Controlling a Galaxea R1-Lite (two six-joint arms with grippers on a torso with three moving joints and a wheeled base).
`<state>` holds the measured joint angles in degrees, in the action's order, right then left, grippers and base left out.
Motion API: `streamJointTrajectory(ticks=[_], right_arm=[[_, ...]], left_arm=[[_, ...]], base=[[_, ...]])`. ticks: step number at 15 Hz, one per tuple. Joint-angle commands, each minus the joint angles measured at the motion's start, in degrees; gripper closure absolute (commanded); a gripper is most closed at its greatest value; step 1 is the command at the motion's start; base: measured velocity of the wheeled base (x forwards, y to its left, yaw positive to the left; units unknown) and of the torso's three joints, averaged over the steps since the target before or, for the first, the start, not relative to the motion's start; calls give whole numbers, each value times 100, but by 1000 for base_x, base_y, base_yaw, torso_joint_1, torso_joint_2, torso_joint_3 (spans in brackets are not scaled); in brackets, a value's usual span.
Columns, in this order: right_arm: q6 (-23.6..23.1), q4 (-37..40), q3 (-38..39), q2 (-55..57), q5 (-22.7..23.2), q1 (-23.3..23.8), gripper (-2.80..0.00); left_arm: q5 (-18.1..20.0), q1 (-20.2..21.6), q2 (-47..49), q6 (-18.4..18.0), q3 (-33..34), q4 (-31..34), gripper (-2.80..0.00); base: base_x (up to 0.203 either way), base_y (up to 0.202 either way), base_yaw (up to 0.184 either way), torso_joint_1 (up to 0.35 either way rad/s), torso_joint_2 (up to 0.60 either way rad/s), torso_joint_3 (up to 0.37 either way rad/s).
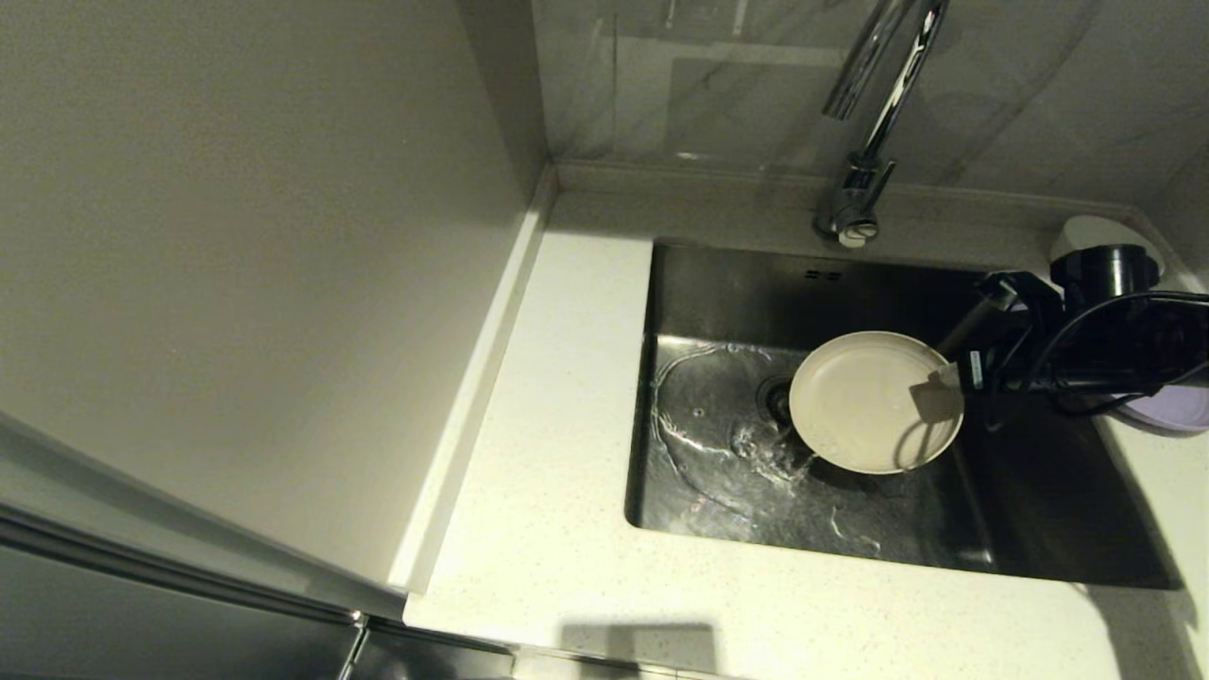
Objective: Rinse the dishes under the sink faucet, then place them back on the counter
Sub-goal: Put a plate back to the table from the sink
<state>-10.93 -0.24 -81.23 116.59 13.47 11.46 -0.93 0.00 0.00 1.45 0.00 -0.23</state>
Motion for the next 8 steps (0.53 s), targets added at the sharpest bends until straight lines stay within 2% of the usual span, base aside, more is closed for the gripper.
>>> streamJointTrajectory(ticks=[1, 4, 8], right_arm=[[15, -2, 211, -660, 78, 30, 0], [107, -164, 222, -1048, 96, 32, 0], [261, -1161, 315, -1440, 81, 224, 0]], left_arm=[[-4, 0, -18, 4, 0, -3, 0], [-4, 0, -18, 4, 0, -3, 0], [-4, 0, -18, 4, 0, -3, 0]], base=[[0, 0, 0, 0, 0, 0], [0, 0, 0, 0, 0, 0], [0, 0, 0, 0, 0, 0]])
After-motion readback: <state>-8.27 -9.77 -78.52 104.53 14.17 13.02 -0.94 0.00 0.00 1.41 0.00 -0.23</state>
